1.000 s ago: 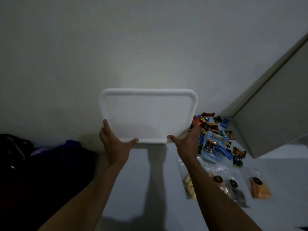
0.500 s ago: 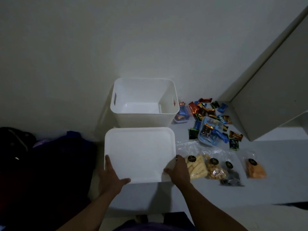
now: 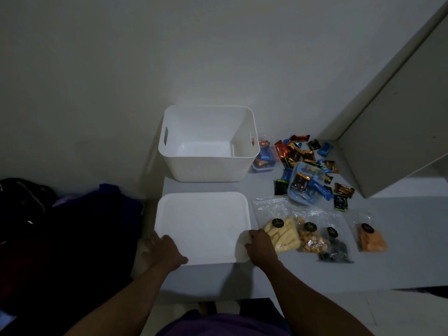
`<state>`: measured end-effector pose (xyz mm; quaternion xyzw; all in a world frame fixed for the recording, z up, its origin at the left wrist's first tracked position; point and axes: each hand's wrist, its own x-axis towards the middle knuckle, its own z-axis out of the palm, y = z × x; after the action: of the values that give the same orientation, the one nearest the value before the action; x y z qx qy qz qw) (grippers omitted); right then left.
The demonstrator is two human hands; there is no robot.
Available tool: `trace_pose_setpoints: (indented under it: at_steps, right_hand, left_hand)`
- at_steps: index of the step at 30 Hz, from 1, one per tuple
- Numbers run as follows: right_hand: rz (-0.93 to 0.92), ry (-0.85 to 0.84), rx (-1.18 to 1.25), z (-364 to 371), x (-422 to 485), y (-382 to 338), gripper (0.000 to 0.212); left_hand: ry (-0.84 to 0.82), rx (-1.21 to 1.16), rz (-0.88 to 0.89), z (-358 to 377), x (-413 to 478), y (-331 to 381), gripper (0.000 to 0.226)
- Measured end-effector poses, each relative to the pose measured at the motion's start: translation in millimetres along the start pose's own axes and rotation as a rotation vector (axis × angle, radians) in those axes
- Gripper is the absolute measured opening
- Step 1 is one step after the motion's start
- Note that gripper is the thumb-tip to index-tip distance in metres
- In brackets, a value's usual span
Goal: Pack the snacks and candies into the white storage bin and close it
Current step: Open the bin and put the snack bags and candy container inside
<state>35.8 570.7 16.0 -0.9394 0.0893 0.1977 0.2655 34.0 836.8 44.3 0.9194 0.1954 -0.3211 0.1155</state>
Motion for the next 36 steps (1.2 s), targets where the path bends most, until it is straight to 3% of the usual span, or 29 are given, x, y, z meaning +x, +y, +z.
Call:
trace_pose_setpoints:
  at_steps: [5, 13, 18, 21, 23, 27, 33, 36]
  right_hand:
    - [-0.008, 0.118, 0.098, -27, 3, 5, 0.025]
    - [0.164, 0.334, 0.257, -99, 7, 70, 0.034]
    - [0.246, 0.386, 0.290, -130, 12, 127, 0.034]
    - [0.281, 0.369, 0.241, -146, 14, 165, 0.030]
    - [0.324, 0.344, 0.203, -156, 16, 187, 0.029]
    - [0.357, 0.226, 0.065, -160, 25, 222, 0.050]
    - [0.455, 0.117, 0.289, -157, 40, 243, 0.068]
    - [0.448, 0.080, 0.419, -166, 45, 249, 0.045]
  left_hand:
    - [0.117, 0.009, 0.133, 3, 3, 46, 0.094]
    - [0.145, -0.143, 0.432, 19, -22, 173, 0.078]
    - [0.081, -0.179, 0.486, 41, -49, 249, 0.063]
    - [0.076, -0.098, 0.460, 57, -60, 283, 0.062]
    - [0.034, -0.054, 0.397, 68, -66, 300, 0.073]
    - [0.029, -0.074, 0.241, 88, -71, 321, 0.088]
    - [0.086, -0.154, 0.071, 93, -71, 336, 0.083]
    - [0.095, -0.223, 0.036, 92, -73, 335, 0.074]
